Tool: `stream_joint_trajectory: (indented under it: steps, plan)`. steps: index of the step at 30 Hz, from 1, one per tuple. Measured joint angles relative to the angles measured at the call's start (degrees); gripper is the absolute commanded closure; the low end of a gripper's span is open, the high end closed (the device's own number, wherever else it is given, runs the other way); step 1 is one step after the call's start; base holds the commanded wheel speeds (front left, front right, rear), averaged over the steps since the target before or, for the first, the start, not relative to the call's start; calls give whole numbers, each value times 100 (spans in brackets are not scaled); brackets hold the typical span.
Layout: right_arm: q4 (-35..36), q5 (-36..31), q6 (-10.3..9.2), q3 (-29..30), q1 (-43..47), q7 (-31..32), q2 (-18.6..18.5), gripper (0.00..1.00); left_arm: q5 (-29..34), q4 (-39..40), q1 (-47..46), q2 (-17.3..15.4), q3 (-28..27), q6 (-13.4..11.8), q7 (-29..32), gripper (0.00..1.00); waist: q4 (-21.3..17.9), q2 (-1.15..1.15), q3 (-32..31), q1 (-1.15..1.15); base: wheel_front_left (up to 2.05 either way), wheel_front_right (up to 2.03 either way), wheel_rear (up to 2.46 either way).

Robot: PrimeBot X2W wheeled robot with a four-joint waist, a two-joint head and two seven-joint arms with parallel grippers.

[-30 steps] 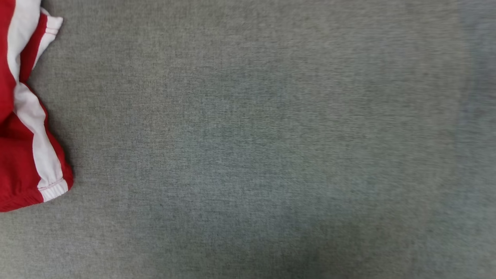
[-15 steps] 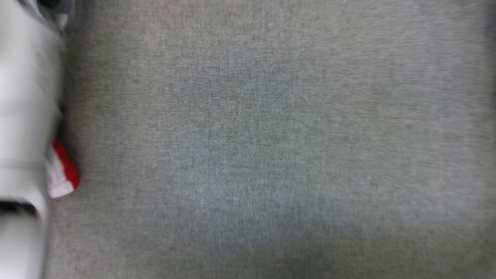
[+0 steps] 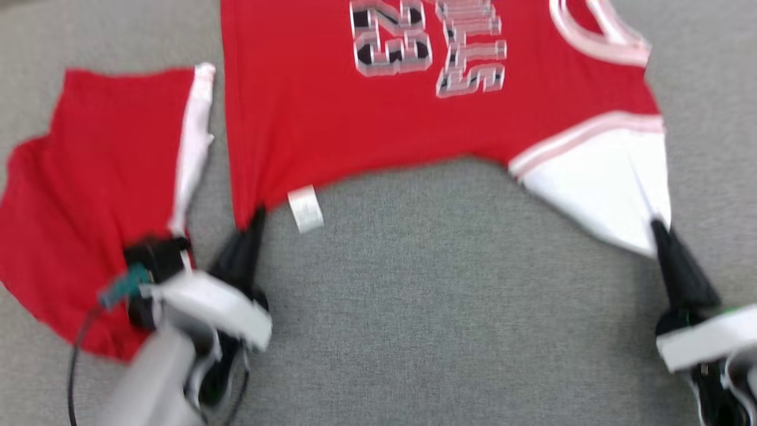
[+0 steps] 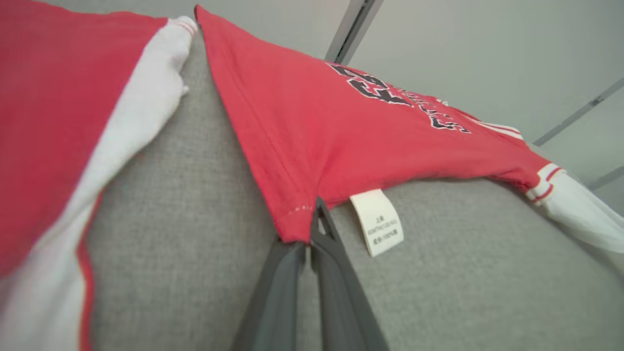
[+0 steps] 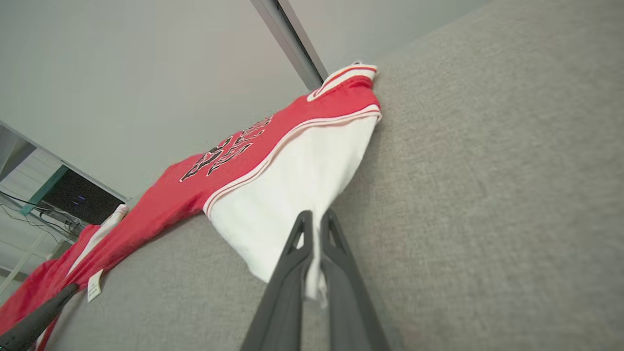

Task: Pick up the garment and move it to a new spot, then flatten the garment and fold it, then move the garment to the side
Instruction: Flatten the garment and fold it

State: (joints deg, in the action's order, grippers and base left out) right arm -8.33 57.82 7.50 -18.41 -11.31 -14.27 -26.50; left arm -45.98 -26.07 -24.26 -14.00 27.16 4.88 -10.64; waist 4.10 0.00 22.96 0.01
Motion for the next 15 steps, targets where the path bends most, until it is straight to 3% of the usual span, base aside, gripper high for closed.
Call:
stream_joint_trajectory:
  steps: [8,15]
  plan:
    - [233,19,0,464,1825,-57,134,100,-215,1093,2438,-100,141,-767,-4,100,-47,0,-1134,0,0,0,0]
    - [571,-193,0,947,2908,-67,619,100,-405,1961,3190,-104,127,-1093,25,100,-35,0,-1316,-1,0,0,0]
